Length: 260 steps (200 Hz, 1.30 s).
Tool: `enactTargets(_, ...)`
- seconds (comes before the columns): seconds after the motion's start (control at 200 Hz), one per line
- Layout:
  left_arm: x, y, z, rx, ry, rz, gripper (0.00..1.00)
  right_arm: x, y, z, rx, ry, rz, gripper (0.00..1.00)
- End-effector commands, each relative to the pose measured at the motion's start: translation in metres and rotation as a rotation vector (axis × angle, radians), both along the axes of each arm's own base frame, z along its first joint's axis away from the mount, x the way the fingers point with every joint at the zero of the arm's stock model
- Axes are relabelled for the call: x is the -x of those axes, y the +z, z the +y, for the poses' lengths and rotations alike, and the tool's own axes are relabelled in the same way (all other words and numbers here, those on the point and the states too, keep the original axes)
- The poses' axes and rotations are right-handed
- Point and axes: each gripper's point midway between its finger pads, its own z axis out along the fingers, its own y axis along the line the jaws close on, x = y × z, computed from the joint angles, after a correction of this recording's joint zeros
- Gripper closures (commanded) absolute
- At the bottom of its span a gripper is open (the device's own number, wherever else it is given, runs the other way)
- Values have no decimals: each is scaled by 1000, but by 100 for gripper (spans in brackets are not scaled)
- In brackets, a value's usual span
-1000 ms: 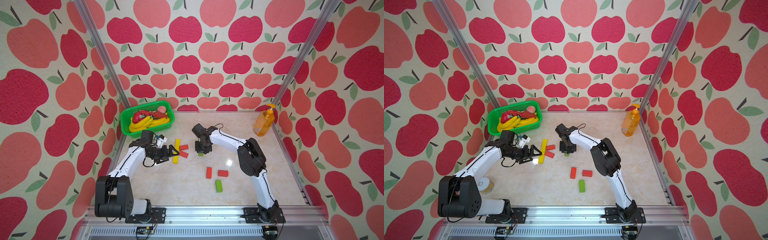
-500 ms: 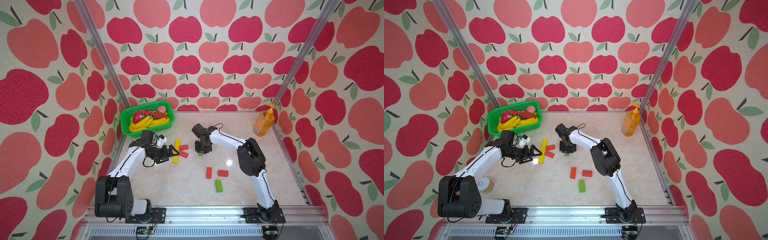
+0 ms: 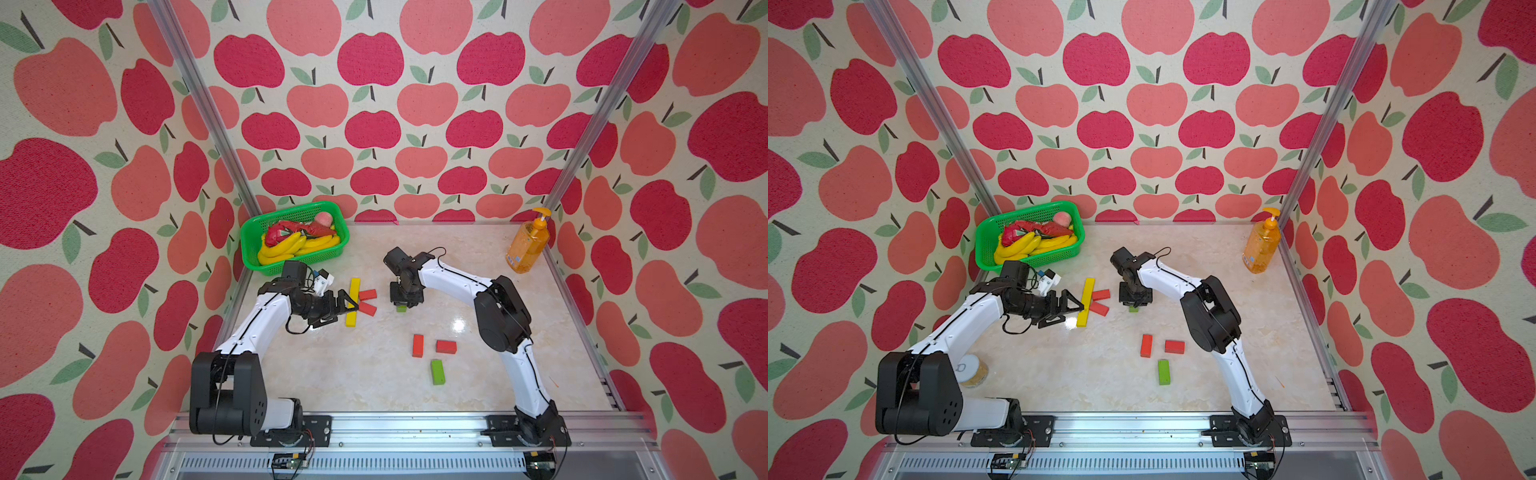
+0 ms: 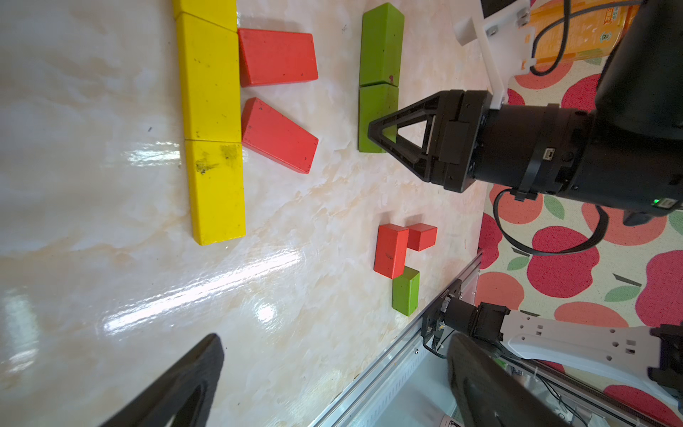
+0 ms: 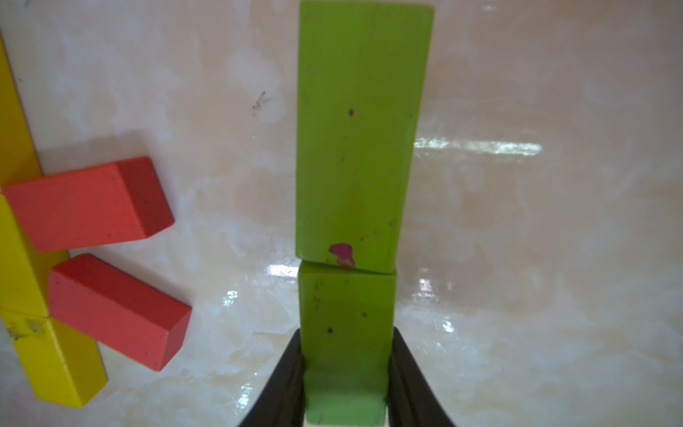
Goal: Assemble the letter k with building blocks
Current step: Assemble the building block at the center of the board.
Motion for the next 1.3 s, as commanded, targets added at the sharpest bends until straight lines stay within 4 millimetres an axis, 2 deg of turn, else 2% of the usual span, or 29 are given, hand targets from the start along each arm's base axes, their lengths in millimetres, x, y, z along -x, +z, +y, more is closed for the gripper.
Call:
enactTargets(0.0,-4,5,0,11,1,-5,2,5,-27,-19,86,-32,59,76)
enactTargets(0.615,-4,4,0,12,-1,-1,2,2,-22,-18,75,-27,39,53)
enactTargets(0.85,-3,4,0,14,0,1,2,1,-17,-15,49,-24,20,56)
enactTargets(1.295,-3,4,-1,15,-2,0,2,0,-9,4,13,26,-7,59)
